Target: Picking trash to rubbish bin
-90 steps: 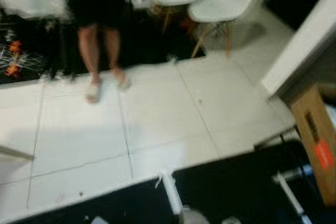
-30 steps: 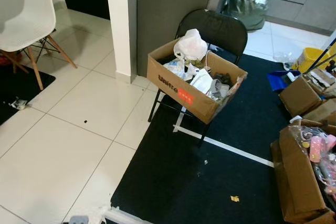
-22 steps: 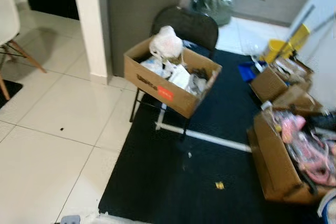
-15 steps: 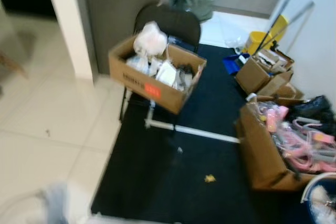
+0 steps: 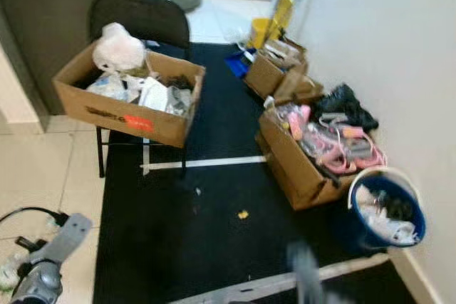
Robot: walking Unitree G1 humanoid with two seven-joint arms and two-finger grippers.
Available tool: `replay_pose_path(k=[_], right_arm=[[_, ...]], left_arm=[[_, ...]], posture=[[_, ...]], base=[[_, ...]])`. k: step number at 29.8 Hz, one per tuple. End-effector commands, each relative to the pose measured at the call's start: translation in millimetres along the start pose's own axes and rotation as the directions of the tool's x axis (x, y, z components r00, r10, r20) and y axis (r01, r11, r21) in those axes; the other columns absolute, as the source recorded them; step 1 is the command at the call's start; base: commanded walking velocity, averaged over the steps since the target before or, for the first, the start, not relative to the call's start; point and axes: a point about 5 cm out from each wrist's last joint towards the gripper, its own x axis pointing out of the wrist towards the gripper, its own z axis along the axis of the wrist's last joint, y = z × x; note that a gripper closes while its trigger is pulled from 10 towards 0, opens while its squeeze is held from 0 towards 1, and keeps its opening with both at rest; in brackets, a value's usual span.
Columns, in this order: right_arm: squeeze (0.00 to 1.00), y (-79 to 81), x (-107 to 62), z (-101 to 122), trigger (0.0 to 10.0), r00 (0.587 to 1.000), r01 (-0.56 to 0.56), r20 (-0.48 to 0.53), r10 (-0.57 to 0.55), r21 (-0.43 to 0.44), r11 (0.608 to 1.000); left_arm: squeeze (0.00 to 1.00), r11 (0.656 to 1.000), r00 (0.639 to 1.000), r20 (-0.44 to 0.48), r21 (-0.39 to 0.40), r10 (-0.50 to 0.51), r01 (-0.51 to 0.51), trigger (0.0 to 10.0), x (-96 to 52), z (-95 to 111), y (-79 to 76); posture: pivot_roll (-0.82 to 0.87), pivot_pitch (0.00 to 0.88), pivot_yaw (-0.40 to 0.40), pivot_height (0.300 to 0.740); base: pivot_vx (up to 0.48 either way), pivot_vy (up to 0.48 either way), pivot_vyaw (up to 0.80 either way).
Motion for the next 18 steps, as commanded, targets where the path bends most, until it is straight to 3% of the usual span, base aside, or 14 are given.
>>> replay_pose_path(k=[1, 2, 3, 4, 5, 6, 8, 9, 10, 11, 12, 13, 16, 18], right_arm=[[0.00, 2.4, -2.8, -20, 10.0, 0.998, 0.014, -0.054, -0.012, 0.034, 0.999], [0.00, 2.3, -1.5, -13, 10.0, 1.000, 0.018, -0.018, -0.015, 0.125, 0.992], [0.00, 2.4, -0.7, -8, 10.0, 1.000, 0.015, 0.007, -0.016, 0.194, 0.981], [0.00, 0.3, 0.2, 3, 10.0, 0.997, 0.004, 0.070, -0.029, 0.328, 0.945], [0.00, -1.6, 0.5, 10, 10.0, 0.993, -0.006, 0.111, -0.043, 0.409, 0.912], [0.00, -1.6, 0.5, 10, 10.0, 0.993, -0.006, 0.111, -0.043, 0.409, 0.912], [0.00, -10.5, 0.3, 24, 10.0, 0.982, 0.018, 0.161, -0.102, 0.456, 0.890], [0.00, -10.7, 0.7, 30, 10.0, 0.979, 0.010, 0.177, -0.097, 0.437, 0.900], [0.00, -10.4, 1.0, 34, 10.0, 0.978, 0.001, 0.188, -0.089, 0.423, 0.906], [0.00, -10.4, 1.0, 34, 10.0, 0.978, 0.001, 0.188, -0.089, 0.423, 0.906], [0.00, -6.7, 1.9, 37, 10.0, 0.979, -0.040, 0.198, -0.052, 0.433, 0.900], [0.00, -0.9, 2.9, 40, 10.0, 0.978, -0.090, 0.208, -0.003, 0.440, 0.894], [0.00, 7.1, 3.9, 41, 10.0, 0.974, -0.154, 0.220, 0.057, 0.457, 0.876], [0.00, 33.2, 5.5, 34, 10.0, 0.958, -0.272, 0.196, 0.210, 0.386, 0.882]], left_arm=[[0.00, 0.965, 0.996, -0.092, -0.260, 0.012, -0.036, 10.0, -4.4, -13, -1.4], [0.00, 0.820, 0.991, -0.134, -0.570, -0.030, -0.053, 10.0, -3.2, -8, -3.4], [0.00, 0.669, 0.988, -0.143, -0.740, -0.053, -0.071, 10.0, -3.0, -6, -4.7], [0.00, 0.485, 0.990, -0.106, -0.873, -0.092, -0.048, 10.0, -2.5, 1, -8.3], [0.00, 0.378, 0.992, -0.070, -0.925, -0.109, -0.024, 10.0, -2.3, 6, -10.5], [0.00, 0.378, 0.992, -0.070, -0.925, -0.109, -0.024, 10.0, -2.3, 6, -10.5], [0.00, 0.271, 0.984, 0.070, -0.956, -0.165, 0.114, 10.0, -4.2, 27, -22.1], [0.00, 0.222, 0.966, 0.155, -0.954, -0.208, 0.201, 10.0, -6.8, 38, -30.7], [0.00, 0.184, 0.949, 0.211, -0.949, -0.234, 0.256, 10.0, -9.0, 46, -36.1], [0.00, 0.184, 0.949, 0.211, -0.949, -0.234, 0.256, 10.0, -9.0, 46, -36.1], [0.00, 0.124, 0.922, 0.274, -0.941, -0.272, 0.316, 10.0, -12.1, 54, -43.5], [0.00, 0.100, 0.893, 0.329, -0.922, -0.307, 0.374, 10.0, -15.9, 61, -50.7], [0.00, 0.120, 0.859, 0.368, -0.893, -0.357, 0.433, 10.0, -21.3, 67, -60.1], [0.00, 0.282, 0.755, 0.381, -0.761, -0.534, 0.584, 10.0, -43.4, 72, -94.2]], posture=[[0.23, 0.025, -0.089, 0.740], [0.23, 0.028, -0.092, 0.740], [0.23, 0.028, -0.092, 0.740], [0.23, 0.028, -0.092, 0.740], [0.23, 0.028, -0.092, 0.740], [0.23, 0.028, -0.092, 0.740], [0.24, 0.033, -0.092, 0.740], [0.24, 0.033, -0.092, 0.740], [0.24, 0.033, -0.092, 0.740], [0.24, 0.033, -0.092, 0.740], [0.24, 0.033, -0.092, 0.740], [0.24, 0.033, -0.092, 0.740], [0.24, 0.031, -0.092, 0.740], [0.24, 0.031, -0.092, 0.740]], base=[[0.000, 0.000, 0.00], [0.000, 0.000, 0.00], [0.000, 0.000, 0.00], [0.000, 0.000, 0.00], [0.000, 0.000, 0.00], [0.000, 0.000, 0.00], [0.000, 0.000, 0.00], [0.000, 0.000, 0.00], [0.000, 0.000, 0.00], [0.000, 0.000, 0.00], [0.000, 0.000, 0.00], [0.000, 0.000, 0.00], [0.000, 0.000, 0.00], [0.000, 0.000, 0.00]])
